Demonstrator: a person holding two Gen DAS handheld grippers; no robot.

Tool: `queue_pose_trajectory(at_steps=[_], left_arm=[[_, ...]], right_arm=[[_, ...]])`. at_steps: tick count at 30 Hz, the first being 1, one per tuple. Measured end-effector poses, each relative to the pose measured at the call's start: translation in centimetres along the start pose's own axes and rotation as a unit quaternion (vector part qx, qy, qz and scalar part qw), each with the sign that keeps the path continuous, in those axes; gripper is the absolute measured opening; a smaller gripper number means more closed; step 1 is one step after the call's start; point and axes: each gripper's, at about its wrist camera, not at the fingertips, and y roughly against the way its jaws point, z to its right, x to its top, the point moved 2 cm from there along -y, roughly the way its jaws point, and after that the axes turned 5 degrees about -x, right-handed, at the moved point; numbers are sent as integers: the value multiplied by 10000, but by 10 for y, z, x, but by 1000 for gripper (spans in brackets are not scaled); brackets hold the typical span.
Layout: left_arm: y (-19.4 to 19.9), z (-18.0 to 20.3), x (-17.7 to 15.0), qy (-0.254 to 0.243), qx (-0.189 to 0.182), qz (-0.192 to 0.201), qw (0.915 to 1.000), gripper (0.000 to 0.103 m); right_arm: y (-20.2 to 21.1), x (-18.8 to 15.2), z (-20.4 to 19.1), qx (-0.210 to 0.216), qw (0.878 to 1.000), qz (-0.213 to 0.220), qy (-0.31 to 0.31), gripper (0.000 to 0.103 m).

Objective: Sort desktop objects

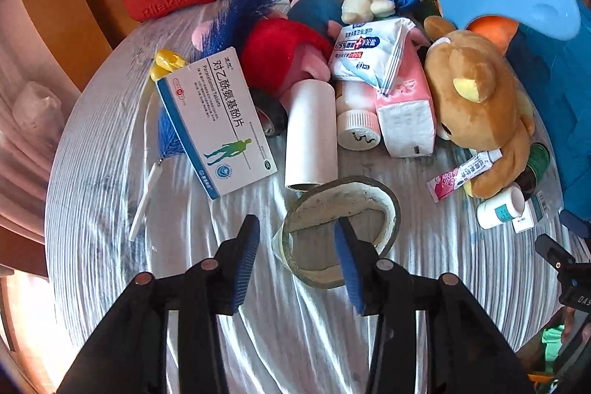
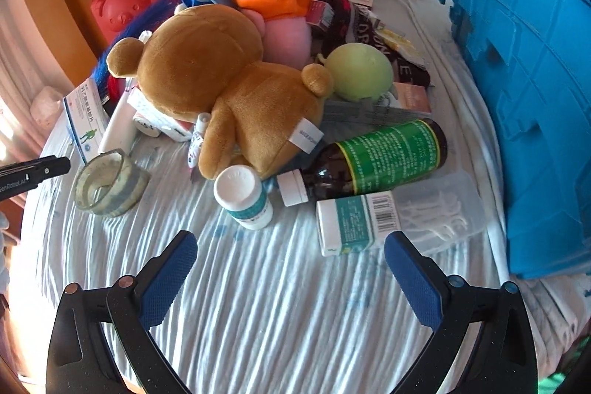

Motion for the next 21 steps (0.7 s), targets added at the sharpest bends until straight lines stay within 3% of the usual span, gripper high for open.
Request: queue_pose_trajectory(at_steps=[4, 9, 13, 16, 19, 21], left_arm=[[-16, 10, -7, -202, -325, -247, 9990, 42], [-25, 23, -19, -571, -339, -276, 9974, 44], [-25, 4, -11, -135, -232, -188, 9995, 44], [-17, -9, -11, -173, -143, -60, 9997, 44], [-27, -33, -11, -64, 182, -122, 9997, 44], [-35, -53, -8, 261, 97, -42, 9996, 45]], right_arm=[[-4, 2, -8, 27, 10000, -27, 91, 103], [-5, 0, -9, -53, 9999, -77, 115, 103], [-6, -2, -8, -87, 9999, -124, 70, 103], [-4, -2, -13, -48, 9999, -95, 133, 103], [-6, -2, -19, 13, 9996, -128, 251, 103], [-7, -3, -27, 63, 9993, -143, 335, 103]])
